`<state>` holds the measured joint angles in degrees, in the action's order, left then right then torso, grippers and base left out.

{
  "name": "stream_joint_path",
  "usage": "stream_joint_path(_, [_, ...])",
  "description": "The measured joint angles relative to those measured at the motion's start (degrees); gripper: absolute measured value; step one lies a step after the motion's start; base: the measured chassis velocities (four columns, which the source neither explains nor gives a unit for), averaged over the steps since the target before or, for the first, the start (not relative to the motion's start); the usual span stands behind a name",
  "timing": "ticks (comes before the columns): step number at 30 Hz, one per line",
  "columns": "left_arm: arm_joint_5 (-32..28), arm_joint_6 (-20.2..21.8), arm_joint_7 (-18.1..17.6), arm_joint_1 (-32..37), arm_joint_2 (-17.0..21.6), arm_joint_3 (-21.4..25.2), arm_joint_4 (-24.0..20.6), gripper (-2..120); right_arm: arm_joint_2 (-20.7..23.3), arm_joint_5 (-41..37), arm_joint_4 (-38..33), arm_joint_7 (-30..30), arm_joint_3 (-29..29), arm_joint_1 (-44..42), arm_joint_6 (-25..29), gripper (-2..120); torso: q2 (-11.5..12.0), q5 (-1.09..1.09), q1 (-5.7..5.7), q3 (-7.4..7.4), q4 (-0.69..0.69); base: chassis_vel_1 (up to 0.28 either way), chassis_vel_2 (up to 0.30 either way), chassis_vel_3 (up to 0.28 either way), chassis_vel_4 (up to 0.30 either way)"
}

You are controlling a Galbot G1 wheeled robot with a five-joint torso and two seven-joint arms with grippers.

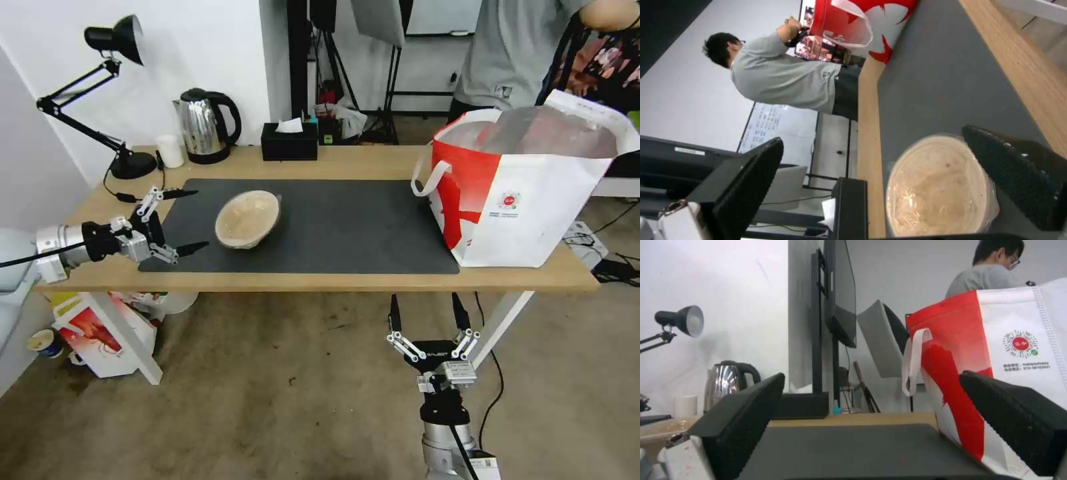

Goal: Pick up the trash from the table and place it into the takeout bag.

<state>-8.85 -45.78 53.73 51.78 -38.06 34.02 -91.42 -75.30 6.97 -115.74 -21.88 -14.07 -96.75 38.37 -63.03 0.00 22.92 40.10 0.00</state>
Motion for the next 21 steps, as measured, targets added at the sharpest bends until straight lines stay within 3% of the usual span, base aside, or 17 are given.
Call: stream_joint_path(21, [3.1,0.0,1.0,-3.1,-2.2,-2.8,2.0,100,0.0,0.0,0.0,0.0,0.0,0.0,0.0,100,0.0,0.0,0.0,0.0,0.0,0.0,0.0,0.0,0.0])
